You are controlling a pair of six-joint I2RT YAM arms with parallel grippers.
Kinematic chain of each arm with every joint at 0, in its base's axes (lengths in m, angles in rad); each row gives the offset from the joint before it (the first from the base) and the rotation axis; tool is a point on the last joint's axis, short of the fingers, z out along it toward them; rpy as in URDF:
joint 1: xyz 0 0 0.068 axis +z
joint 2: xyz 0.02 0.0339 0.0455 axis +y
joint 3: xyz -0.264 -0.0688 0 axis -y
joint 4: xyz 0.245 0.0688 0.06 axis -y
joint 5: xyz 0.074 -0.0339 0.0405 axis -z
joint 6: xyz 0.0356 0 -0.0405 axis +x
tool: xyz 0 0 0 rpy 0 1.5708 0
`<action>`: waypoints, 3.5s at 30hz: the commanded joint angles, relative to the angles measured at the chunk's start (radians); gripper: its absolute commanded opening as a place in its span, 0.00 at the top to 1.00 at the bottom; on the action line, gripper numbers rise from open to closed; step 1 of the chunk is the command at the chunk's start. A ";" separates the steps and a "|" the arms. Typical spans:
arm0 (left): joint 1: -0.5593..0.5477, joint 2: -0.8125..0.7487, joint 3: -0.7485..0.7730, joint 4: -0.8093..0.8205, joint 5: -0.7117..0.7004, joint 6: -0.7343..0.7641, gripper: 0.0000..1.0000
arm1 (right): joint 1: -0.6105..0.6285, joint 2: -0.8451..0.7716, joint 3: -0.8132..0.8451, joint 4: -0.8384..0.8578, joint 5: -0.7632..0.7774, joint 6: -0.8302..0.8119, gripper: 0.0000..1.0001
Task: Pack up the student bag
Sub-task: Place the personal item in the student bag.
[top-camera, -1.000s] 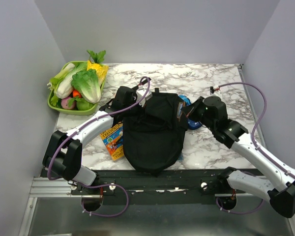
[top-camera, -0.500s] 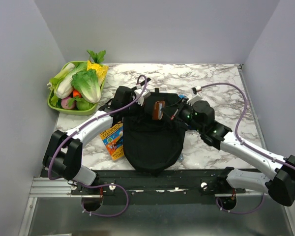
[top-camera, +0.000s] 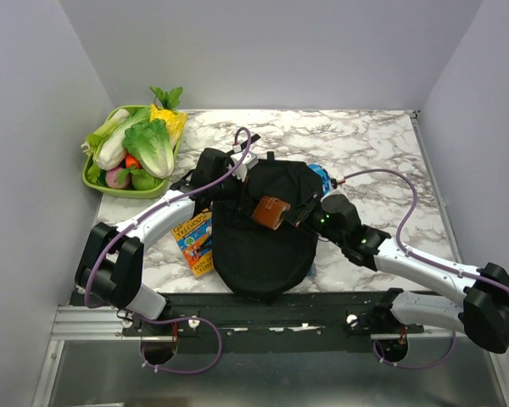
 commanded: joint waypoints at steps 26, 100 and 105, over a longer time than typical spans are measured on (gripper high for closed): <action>0.003 -0.004 0.022 0.003 0.051 -0.002 0.89 | 0.014 0.084 0.117 -0.242 -0.080 0.086 0.43; 0.003 -0.059 -0.015 -0.008 0.044 0.035 0.89 | -0.053 0.284 0.371 -0.500 -0.218 0.381 0.42; 0.003 -0.059 -0.010 -0.013 0.044 0.035 0.89 | -0.047 0.251 0.295 -0.454 -0.217 0.425 0.88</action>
